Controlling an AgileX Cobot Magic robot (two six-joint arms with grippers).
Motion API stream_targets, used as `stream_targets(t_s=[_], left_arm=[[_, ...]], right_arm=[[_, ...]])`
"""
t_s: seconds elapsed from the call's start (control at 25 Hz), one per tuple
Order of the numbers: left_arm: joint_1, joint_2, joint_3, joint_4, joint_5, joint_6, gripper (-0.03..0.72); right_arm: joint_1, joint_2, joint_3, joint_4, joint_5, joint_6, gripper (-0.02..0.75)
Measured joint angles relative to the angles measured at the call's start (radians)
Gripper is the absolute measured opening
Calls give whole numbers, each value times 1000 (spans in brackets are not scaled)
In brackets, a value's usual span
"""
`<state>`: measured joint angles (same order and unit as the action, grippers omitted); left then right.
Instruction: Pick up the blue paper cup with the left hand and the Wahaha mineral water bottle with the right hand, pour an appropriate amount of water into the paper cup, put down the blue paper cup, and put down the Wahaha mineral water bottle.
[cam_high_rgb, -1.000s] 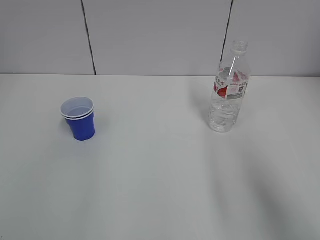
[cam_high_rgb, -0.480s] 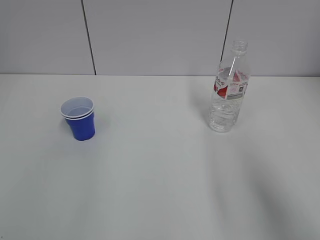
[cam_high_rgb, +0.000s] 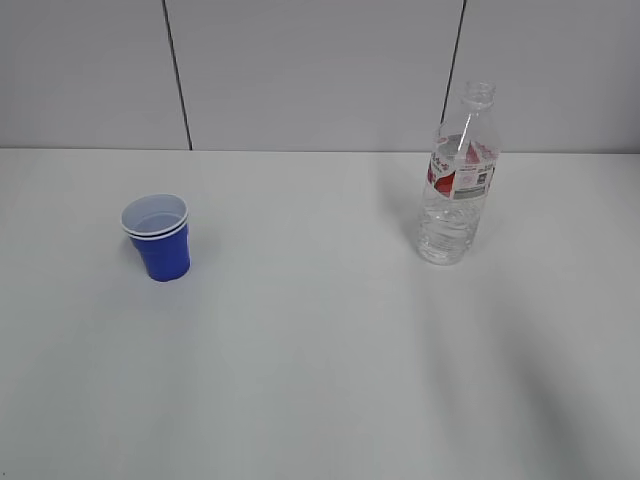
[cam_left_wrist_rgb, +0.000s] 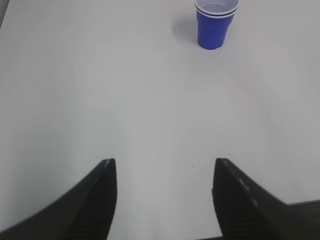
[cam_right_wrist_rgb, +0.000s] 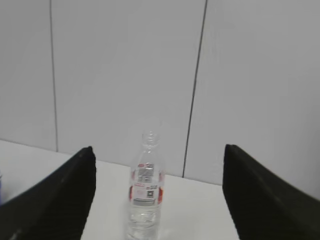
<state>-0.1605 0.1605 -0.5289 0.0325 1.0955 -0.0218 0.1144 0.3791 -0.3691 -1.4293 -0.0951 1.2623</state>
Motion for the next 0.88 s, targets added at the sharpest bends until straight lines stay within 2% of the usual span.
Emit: stream_targets(t_s=[0.12, 0.24, 0.4, 0.52, 0.72, 0.88], left_arm=[[0, 0, 0, 0, 0, 0, 459], [0, 0, 0, 0, 0, 0, 459], [0, 0, 0, 0, 0, 0, 459], [0, 0, 0, 0, 0, 0, 459], [0, 0, 0, 0, 0, 0, 459], [0, 0, 0, 0, 0, 0, 458]], right_arm=[[0, 0, -4, 324, 95, -324, 588], [0, -22, -38, 601, 238, -619, 588], [0, -107, -80, 848, 398, -950, 588], [0, -203, -88, 969, 496, -1085, 588], [0, -359, -90, 1050, 714, -1161, 588], [0, -395, -92, 1129, 853, -1221, 588]])
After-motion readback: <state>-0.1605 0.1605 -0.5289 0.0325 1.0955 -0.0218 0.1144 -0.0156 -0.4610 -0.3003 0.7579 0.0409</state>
